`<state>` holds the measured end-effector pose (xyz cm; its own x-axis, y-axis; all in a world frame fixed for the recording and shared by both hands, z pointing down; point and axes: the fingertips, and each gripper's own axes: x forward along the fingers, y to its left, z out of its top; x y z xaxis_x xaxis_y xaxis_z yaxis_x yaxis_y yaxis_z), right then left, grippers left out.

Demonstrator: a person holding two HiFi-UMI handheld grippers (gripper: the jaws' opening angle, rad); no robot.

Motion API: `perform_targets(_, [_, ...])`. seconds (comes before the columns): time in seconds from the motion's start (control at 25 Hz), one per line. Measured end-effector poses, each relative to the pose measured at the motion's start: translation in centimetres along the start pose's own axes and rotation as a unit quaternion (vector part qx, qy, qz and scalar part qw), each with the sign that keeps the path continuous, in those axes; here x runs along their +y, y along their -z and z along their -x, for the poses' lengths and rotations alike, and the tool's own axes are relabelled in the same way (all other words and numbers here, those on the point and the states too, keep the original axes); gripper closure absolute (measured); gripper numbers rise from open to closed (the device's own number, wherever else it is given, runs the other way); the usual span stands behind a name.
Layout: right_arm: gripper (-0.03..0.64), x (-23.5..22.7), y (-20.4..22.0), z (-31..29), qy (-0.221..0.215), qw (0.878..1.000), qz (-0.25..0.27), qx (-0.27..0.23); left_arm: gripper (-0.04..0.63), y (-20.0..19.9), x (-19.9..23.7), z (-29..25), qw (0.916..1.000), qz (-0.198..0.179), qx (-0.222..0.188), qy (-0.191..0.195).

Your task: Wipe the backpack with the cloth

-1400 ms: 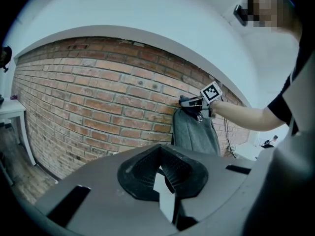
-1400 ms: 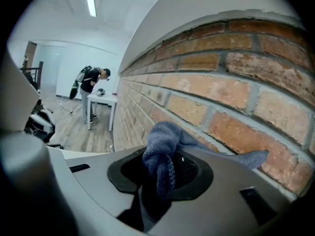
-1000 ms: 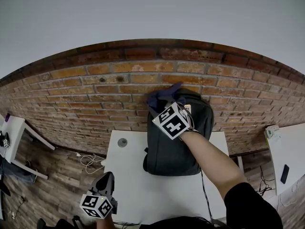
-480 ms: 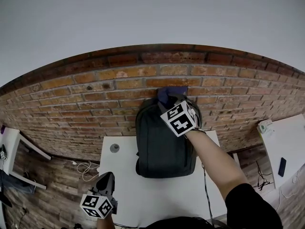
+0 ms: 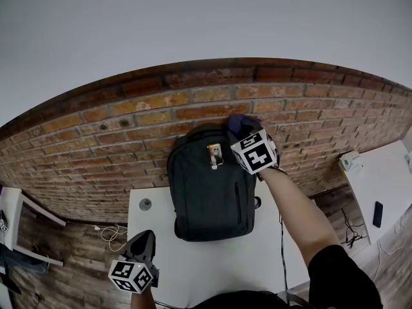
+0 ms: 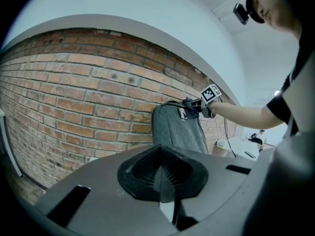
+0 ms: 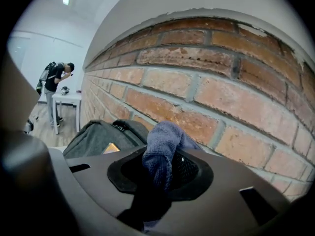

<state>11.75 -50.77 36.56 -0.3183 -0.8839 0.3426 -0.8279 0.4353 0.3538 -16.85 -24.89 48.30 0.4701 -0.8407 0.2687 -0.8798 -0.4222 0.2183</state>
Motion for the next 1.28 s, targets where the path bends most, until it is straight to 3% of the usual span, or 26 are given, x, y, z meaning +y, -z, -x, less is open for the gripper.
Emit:
perform_targets(0.4, [0.506, -2.4, 2.7, 1.3, 0.013, 0.998, -0.056, -0.006, 0.607, -0.2, 0.1, 0.1, 1.0, -0.003, 0.002, -0.008])
perform_targets(0.84, [0.506, -4.3, 5.2, 2.8, 0.04, 0.994, -0.102, -0.013, 0.607, 0.1, -1.4, -0.6, 0.9999, -0.009, 0.009, 0.01])
perform_targets(1.28, [0.506, -4.0, 12.8, 3.7, 0.043, 0.986, -0.153, 0.043, 0.607, 0.4, -2.8, -1.4, 0.9995, -0.013, 0.013, 0.024])
